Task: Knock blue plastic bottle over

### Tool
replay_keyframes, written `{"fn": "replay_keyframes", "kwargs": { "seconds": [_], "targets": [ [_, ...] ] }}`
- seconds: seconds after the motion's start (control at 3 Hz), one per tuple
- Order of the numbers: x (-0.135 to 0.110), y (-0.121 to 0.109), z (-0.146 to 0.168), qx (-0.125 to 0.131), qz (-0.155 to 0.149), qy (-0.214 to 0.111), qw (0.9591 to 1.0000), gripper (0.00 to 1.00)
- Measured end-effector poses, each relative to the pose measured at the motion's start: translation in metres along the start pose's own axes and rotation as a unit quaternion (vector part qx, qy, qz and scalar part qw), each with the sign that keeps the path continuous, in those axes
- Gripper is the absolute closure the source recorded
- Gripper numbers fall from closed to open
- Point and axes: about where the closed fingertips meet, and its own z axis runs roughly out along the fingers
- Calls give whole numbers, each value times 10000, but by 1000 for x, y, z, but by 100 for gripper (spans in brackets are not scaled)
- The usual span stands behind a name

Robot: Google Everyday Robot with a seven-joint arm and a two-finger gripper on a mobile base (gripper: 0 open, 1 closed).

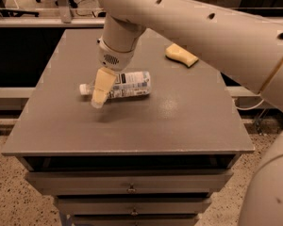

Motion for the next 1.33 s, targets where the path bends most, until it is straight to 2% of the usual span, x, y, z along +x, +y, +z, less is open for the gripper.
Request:
{"fn": "replay_keyframes", "kwargs": {
  "seconds": [0.33,0.67,1.0,1.33],
  "targets": [
    [1,4,-5,9,-35,1,10000,0],
    [13,5,-20,54,19,-424,9991,0],
    [28,60,-56,265,-298,-1919,9806,0],
    [37,62,-84,857,-155,-2891,9533,0]
  ]
}}
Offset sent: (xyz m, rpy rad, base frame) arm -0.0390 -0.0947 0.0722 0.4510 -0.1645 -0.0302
